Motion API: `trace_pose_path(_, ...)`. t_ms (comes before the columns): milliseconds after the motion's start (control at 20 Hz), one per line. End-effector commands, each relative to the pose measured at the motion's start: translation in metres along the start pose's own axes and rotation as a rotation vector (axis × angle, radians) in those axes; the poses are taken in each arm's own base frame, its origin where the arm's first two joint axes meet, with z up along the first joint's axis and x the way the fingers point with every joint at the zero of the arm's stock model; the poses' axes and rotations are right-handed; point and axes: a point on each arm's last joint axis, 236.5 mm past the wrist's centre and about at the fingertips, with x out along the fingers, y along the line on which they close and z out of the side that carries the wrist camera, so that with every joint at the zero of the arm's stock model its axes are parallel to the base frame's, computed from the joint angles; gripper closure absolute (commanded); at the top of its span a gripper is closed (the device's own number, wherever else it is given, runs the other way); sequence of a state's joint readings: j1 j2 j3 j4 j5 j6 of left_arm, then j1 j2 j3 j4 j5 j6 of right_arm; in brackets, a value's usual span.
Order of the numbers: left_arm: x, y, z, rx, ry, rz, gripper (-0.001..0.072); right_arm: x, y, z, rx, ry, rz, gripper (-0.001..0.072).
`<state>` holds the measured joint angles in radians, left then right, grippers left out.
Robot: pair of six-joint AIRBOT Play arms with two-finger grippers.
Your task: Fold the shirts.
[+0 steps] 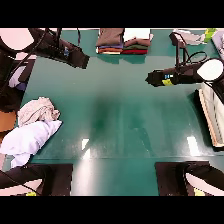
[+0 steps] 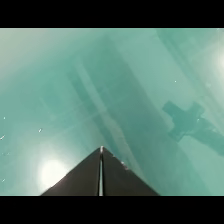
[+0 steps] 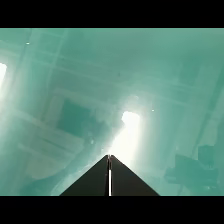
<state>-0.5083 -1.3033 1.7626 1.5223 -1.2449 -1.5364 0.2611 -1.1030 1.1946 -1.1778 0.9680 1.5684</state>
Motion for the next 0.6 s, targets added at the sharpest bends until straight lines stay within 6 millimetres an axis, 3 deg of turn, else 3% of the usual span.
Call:
trace_pose_path(0, 0.0000, 0.0000, 0.0000, 0.000, 0.000, 0.000, 0.0684, -0.0008, -0.0004, 0.0007, 0.001, -0.003, 0.000, 0.0695)
trace_pose_path(550, 0.0000, -0.0009, 0.0026, -0.010, -0.011, -0.004, 0.0685, -0.0008, -0.0002, 0.0004, 0.001, -0.002, 0.000, 0.0695)
